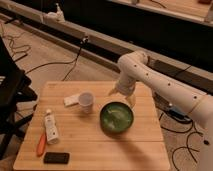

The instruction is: Place the ceramic cup in the ceramic bowl

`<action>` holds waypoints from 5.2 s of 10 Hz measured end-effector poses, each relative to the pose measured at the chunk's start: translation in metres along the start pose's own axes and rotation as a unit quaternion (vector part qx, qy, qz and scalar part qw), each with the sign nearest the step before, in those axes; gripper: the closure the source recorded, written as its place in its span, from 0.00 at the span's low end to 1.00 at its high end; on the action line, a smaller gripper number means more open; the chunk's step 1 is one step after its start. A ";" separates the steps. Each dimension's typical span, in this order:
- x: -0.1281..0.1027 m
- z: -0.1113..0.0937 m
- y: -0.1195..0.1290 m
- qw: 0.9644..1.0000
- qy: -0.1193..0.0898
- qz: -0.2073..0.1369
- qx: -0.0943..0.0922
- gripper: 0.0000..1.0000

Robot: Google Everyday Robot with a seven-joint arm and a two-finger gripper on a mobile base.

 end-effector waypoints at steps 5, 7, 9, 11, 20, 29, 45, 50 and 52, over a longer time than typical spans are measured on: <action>-0.029 0.002 -0.057 0.994 -0.062 -0.056 0.074 0.20; -0.049 0.009 -0.076 0.990 -0.078 -0.092 0.078 0.20; -0.071 0.023 -0.088 0.985 -0.097 -0.127 0.069 0.20; -0.088 0.043 -0.096 0.981 -0.111 -0.153 0.050 0.20; -0.040 0.084 -0.113 0.991 -0.073 -0.109 0.008 0.29; -0.017 0.049 -0.081 0.992 -0.032 -0.124 -0.002 1.00; 0.023 0.022 0.074 0.998 -0.067 -0.015 -0.013 0.51; 0.022 0.039 0.062 0.997 -0.065 -0.034 0.006 0.27; 0.017 0.036 0.064 0.997 -0.060 -0.052 0.005 0.27</action>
